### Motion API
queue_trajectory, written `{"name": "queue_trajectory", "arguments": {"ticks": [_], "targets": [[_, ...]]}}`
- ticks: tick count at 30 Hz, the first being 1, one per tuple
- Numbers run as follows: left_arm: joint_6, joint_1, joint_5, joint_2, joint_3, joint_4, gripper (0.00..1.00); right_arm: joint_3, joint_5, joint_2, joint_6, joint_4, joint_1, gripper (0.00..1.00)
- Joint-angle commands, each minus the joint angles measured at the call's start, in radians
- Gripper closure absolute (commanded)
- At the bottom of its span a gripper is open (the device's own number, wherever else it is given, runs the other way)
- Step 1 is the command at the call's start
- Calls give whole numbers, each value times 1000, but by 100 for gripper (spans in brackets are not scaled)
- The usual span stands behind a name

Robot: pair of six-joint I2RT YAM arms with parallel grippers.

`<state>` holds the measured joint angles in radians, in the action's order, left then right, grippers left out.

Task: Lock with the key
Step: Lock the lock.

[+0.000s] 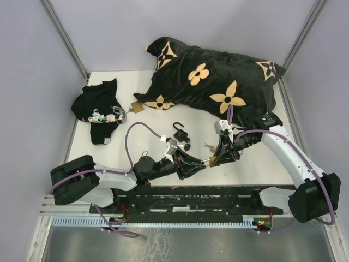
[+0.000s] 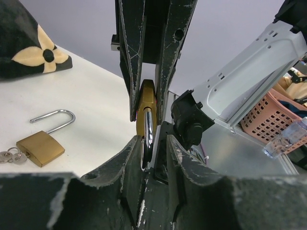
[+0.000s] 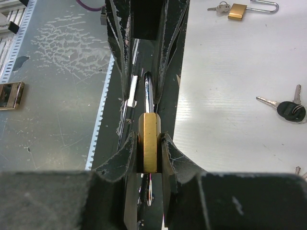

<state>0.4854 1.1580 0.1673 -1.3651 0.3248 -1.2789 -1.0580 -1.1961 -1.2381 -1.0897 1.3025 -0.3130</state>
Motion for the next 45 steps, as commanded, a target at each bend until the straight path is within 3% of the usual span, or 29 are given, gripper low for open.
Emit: {"name": "queue_trajectory", "arguments": {"ticks": [1,4,15,34,38,43,45], "targets": [[67,5,-20,26,4,-67,61,-32,-69,27,-15,3,2,98],[73,5,-38,50,10,-14,58,-31,-76,33,-18,6,2,98],[64,5,-42,105,25,95,63,-34,-82,40,-23,16,2,98],[99,5,0,64,54,109,73,-34,-86,35,-24,20,2,98],[102,5,12,47,62,110,77,-33,-88,34,-24,20,2,98],[86,5,34,41,62,105,96,-35,-92,28,-23,24,2,98],[82,5,31,48,52,89,97,-33,-94,26,-12,20,2,98]]}}
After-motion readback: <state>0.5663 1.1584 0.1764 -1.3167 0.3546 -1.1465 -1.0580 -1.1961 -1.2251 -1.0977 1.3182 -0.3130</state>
